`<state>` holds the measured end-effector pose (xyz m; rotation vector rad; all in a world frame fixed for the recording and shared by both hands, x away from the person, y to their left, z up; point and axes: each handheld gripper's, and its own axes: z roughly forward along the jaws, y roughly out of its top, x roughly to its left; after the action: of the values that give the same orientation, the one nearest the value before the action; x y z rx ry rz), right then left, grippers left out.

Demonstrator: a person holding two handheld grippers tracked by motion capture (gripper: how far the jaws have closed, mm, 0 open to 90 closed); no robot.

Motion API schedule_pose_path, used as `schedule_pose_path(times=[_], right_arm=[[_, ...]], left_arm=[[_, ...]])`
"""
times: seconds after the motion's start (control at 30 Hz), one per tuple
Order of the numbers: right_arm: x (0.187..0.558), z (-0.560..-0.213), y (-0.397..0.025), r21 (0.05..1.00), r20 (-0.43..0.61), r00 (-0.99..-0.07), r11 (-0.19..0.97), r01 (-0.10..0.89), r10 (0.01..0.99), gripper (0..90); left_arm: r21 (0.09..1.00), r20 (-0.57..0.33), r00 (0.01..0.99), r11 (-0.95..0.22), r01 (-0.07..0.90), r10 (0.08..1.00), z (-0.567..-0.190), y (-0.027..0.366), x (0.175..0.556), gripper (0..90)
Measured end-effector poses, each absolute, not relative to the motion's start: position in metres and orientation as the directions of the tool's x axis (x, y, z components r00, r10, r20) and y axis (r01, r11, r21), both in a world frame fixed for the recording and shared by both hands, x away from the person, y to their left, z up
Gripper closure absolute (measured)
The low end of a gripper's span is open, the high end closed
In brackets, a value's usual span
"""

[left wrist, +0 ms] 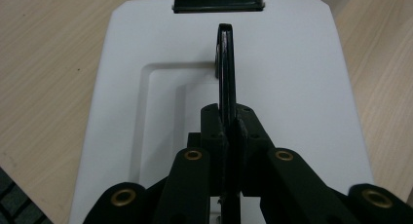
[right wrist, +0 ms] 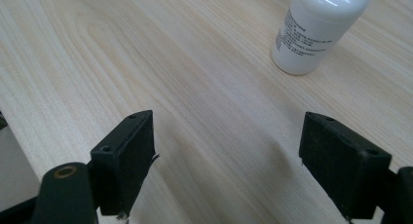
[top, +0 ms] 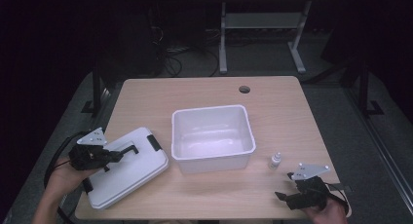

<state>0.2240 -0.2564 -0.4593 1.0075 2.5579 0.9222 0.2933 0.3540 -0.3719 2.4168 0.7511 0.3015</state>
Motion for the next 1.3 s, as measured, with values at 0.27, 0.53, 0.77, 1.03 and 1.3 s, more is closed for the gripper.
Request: schedule_pose_path(times=[0.27, 0.53, 0.77, 1.03, 1.3], right_arm=[[0.224, -0.46, -0.255, 0.633, 0.014, -0.737, 0.565, 0.53, 0.675, 20.1], [0.225, -0.462, -0.252, 0.622, 0.013, -0.746, 0.579, 0.528, 0.666, 20.2], [0.226, -0.463, -0.251, 0.618, 0.02, -0.748, 0.58, 0.531, 0.663, 20.2], [0.227, -0.464, -0.249, 0.609, 0.028, -0.754, 0.587, 0.533, 0.656, 20.8], [0.228, -0.463, -0.25, 0.611, 0.015, -0.754, 0.591, 0.527, 0.657, 20.7]], left_arm=[[0.586, 0.026, 0.816, -0.67, 0.456, 0.578, -0.383, 0.35, 0.297, 84.0], [0.577, 0.026, 0.819, -0.678, 0.457, 0.574, -0.393, 0.346, 0.299, 83.9], [0.574, 0.025, 0.817, -0.677, 0.459, 0.576, -0.4, 0.344, 0.3, 83.9], [0.569, 0.029, 0.816, -0.68, 0.462, 0.578, -0.404, 0.345, 0.299, 83.7], [0.599, 0.015, 0.814, -0.657, 0.458, 0.581, -0.401, 0.345, 0.295, 80.6]])
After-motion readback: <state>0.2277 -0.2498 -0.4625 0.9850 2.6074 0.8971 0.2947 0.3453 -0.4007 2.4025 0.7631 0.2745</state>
